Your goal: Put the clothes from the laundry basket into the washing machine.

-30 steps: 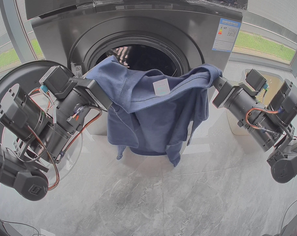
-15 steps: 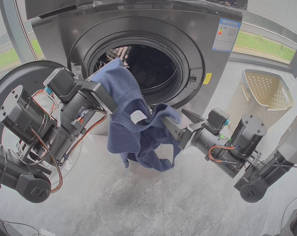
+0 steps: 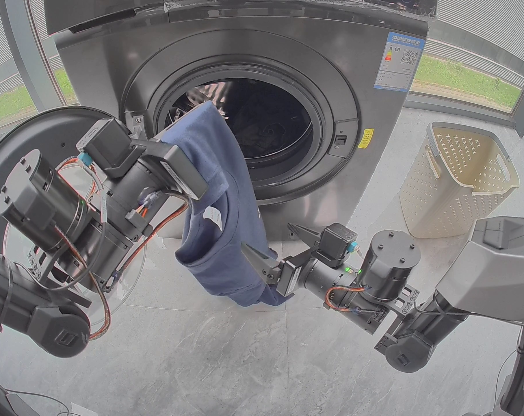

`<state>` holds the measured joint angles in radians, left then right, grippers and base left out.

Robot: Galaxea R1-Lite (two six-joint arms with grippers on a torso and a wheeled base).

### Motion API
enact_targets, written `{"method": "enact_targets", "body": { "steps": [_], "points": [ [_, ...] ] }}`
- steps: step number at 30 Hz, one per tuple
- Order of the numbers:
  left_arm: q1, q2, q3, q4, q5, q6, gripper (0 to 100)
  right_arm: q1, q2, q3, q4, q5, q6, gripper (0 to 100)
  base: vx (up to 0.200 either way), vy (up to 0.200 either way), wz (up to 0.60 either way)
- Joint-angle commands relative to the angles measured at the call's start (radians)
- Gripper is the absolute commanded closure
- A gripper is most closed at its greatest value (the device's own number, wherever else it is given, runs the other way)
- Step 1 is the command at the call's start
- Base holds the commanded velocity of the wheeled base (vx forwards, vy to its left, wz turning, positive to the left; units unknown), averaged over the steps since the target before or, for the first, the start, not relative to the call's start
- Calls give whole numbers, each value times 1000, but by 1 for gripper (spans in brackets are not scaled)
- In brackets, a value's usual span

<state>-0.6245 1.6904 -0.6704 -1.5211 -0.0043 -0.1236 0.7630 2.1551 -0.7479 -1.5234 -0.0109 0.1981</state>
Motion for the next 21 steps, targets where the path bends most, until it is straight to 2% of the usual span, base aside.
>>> {"method": "enact_targets", "body": {
  "steps": [1,12,15,21],
  "points": [
    [0,-2,-3,-1,0,-1,100,4,52,-16,0,2,-2,0,0,0,0],
    [2,-3,-29,-1,0,-2,100,-8,127,-38,-17,19,-14,0,0,0,0],
    [0,-11,-31,-1,0,-2,100,-17,178,-88,-15,35,-20,0,0,0,0],
    [-3,-14,-24,-2,-2,-2,100,-22,266,-196,-4,37,-26,0,0,0,0]
  ]
}}
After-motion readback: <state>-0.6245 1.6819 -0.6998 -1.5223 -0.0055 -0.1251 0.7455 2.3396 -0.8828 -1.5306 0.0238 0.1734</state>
